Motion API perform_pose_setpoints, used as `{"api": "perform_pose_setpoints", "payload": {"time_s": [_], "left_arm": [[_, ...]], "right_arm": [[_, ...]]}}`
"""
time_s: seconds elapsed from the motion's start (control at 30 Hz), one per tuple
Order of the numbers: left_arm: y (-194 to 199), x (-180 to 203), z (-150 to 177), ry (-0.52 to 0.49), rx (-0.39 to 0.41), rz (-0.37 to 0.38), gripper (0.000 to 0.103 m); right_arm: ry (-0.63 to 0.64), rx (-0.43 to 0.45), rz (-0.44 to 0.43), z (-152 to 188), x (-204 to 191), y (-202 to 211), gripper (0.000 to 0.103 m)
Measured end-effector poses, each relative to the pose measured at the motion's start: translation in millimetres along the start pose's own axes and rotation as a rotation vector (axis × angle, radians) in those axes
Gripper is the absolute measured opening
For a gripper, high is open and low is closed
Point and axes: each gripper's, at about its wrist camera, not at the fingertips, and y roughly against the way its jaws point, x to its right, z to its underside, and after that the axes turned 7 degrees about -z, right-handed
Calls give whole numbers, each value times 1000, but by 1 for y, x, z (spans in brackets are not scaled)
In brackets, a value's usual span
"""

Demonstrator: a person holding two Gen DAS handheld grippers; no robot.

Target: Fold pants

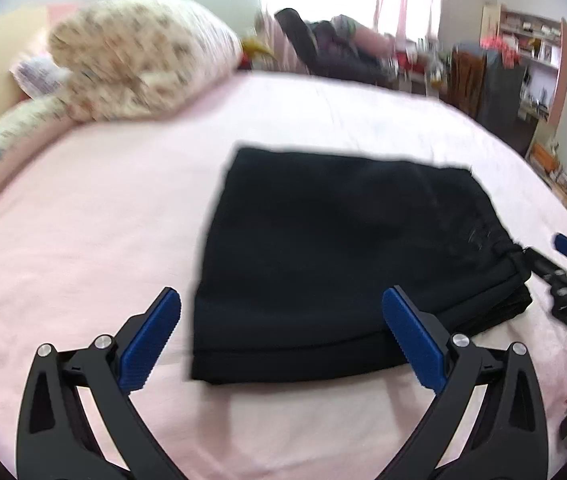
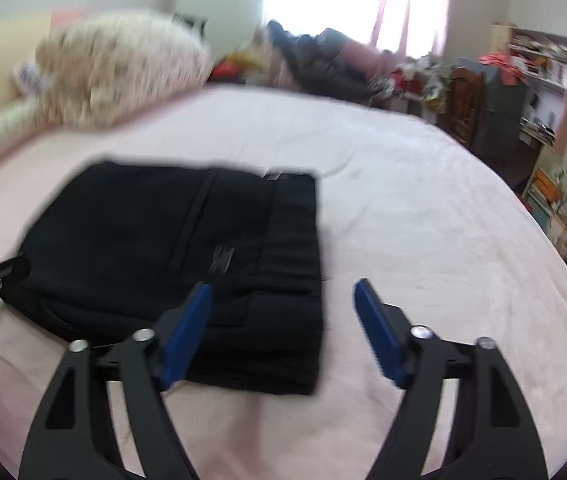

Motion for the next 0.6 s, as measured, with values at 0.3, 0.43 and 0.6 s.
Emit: {"api": "perform_pose_setpoints", "payload": {"time_s": [0.3, 0.43, 0.6], "left_arm": [[100, -39, 18, 60, 268, -165, 101], [134, -51, 38, 96, 346, -186, 101], [155, -60, 58, 150, 354, -139, 101]], "right_arm": [[-70, 198, 23, 25, 12, 89, 99], [-53, 308, 52, 39, 6, 122, 102], [-29, 391, 58, 49, -2, 151, 102]]}}
